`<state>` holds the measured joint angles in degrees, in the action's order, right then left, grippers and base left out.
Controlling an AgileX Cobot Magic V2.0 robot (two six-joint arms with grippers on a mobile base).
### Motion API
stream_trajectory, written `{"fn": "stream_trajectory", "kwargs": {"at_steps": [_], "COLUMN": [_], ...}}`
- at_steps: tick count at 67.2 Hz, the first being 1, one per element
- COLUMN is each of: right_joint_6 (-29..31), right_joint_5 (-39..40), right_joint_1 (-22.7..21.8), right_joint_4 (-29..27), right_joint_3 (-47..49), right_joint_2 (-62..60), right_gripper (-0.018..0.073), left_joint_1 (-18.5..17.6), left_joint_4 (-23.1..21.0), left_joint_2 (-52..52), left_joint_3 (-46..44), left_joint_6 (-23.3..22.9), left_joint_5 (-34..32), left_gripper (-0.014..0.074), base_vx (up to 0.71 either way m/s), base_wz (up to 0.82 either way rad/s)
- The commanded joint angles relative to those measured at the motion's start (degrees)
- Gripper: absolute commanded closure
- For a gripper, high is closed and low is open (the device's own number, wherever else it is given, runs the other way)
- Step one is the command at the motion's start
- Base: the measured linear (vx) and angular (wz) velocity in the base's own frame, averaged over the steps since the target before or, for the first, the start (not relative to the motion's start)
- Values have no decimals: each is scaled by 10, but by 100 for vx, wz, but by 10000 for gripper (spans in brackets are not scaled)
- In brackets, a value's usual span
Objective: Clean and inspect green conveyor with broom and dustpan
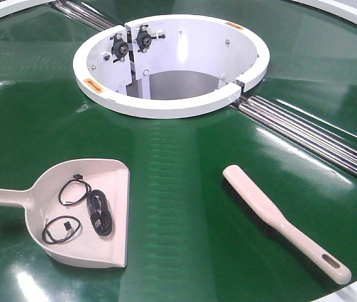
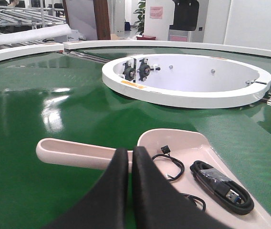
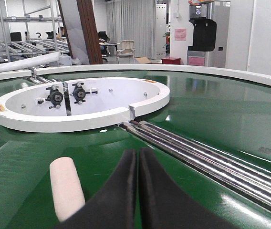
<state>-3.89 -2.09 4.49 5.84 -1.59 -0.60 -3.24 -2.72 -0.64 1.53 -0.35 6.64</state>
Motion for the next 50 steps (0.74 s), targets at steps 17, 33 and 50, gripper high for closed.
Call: {"fn": "stream_trajectory", "kwargs": {"at_steps": [17,33,50], "right_joint_6": [4,4,4], "right_joint_5": [39,39,39], "right_joint_1": [-4,-4,-4], "right_joint_4": [1,1,1], "right_joint_3": [-7,-7,-7], "right_joint_2": [-11,-11,-11], "right_gripper": [569,569,569], "left_joint_1": [0,0,0], "left_joint_4": [-4,-4,-4], "left_joint_2": [-8,-8,-8], "left_joint_3": [16,16,16], "left_joint_6": [-5,-5,-5], "left_joint_5": [-43,-43,-43], "left_gripper": [603,603,603], "base_vx": [0,0,0], "base_wz": [0,0,0]}}
